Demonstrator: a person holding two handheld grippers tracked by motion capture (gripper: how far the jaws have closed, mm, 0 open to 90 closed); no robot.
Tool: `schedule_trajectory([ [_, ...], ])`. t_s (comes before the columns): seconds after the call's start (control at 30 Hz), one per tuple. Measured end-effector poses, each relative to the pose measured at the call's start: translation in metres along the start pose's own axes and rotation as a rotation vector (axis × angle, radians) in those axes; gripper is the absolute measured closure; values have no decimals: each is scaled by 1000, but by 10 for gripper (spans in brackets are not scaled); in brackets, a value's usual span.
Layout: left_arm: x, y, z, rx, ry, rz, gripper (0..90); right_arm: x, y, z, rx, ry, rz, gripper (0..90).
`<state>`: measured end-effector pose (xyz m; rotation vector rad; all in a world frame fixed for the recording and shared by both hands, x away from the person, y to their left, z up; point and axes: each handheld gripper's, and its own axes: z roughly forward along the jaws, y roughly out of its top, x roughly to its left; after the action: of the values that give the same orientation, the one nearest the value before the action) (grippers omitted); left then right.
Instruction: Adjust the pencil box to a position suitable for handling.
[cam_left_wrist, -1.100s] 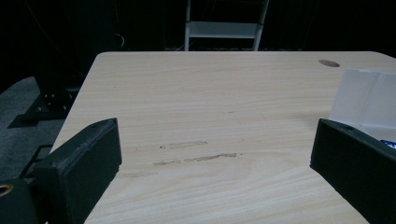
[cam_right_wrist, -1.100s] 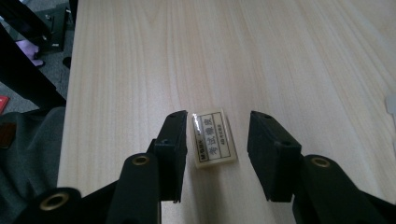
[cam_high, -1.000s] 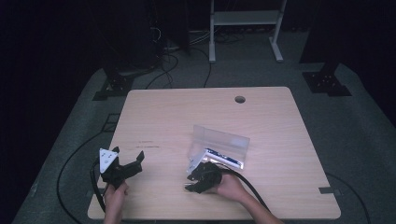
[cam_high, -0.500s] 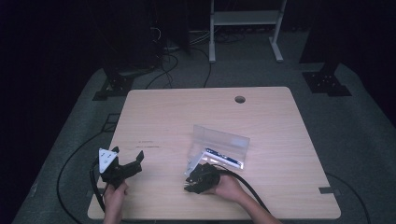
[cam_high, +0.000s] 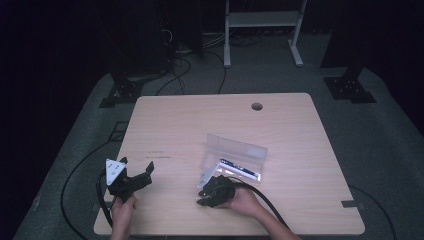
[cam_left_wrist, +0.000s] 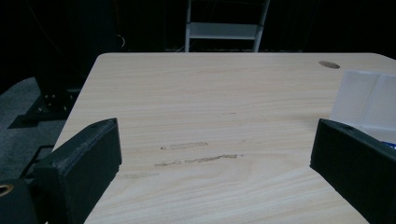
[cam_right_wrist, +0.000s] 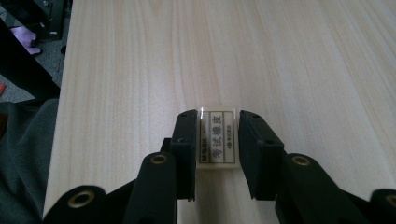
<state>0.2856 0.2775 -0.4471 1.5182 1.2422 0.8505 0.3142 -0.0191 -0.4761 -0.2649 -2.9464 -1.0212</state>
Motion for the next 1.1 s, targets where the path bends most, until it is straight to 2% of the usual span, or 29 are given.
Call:
schedule_trajectory([
  [0.47,-1,0,0,1,-1,4,11,-5,1,-13,-23,-32,14,679],
  [1.1,0,0,1,1,-2,2,11,-22,14,-32,-58,-86,26,679],
])
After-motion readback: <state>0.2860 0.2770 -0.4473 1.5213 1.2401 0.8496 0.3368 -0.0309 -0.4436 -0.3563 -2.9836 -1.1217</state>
